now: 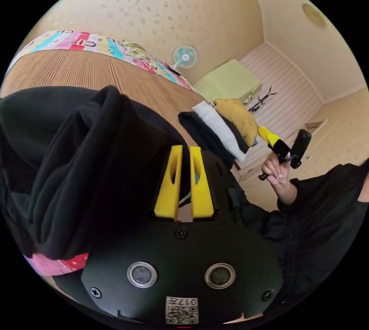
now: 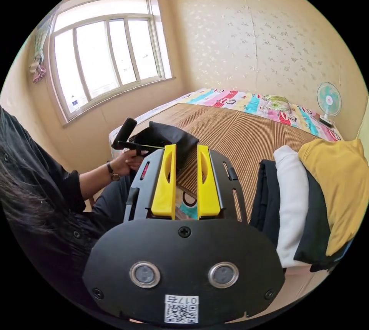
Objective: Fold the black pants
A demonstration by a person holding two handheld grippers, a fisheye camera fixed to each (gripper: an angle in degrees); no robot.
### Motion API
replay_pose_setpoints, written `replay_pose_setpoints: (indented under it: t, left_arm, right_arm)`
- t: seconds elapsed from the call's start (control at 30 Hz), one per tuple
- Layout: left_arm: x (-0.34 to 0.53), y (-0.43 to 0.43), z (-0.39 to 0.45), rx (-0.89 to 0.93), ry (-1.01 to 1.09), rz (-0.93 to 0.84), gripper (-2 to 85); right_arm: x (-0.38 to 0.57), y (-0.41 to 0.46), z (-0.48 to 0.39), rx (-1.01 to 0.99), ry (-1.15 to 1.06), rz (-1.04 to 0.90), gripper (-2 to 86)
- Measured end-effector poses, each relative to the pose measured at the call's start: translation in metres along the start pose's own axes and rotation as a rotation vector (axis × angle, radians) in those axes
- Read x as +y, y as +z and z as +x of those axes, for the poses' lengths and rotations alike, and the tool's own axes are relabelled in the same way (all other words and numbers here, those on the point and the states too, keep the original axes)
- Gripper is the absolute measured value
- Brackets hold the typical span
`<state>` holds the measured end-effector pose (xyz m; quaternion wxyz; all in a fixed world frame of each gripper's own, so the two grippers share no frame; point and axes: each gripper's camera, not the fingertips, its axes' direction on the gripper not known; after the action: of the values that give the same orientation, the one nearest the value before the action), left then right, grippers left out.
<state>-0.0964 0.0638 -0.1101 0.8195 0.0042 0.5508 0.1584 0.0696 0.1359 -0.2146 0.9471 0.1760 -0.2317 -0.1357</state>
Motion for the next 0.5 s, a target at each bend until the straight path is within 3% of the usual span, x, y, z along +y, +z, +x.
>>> replay_pose_setpoints:
  t: [0.13, 0.23, 0.33, 0.4, 0.5]
  left_arm:
    - [0.043, -0.067, 0.009, -0.166, -0.083, 0.268, 4.8]
    - [0.046, -0.115, -0.025, -0.403, -0.306, 0.407, 6.0]
    - [0.012, -0.104, -0.069, -0.437, -0.373, 0.262, 10.8]
    - [-0.014, -0.054, -0.095, -0.519, -0.405, -0.017, 11.0]
    - [-0.014, -0.026, -0.074, -0.663, -0.274, -0.062, 7.0]
  right_arm:
    - [0.01, 0.0, 0.01, 0.041, 0.049, -0.012, 9.1]
    - [0.011, 0.008, 0.017, 0.019, 0.061, -0.019, 9.4]
    - [-0.008, 0.033, 0.021, -0.083, 0.055, -0.038, 10.0]
    - [-0.042, 0.06, 0.018, -0.179, 0.021, -0.051, 11.2]
    - [-0.1, 0.103, 0.006, -0.24, -0.044, -0.09, 12.4]
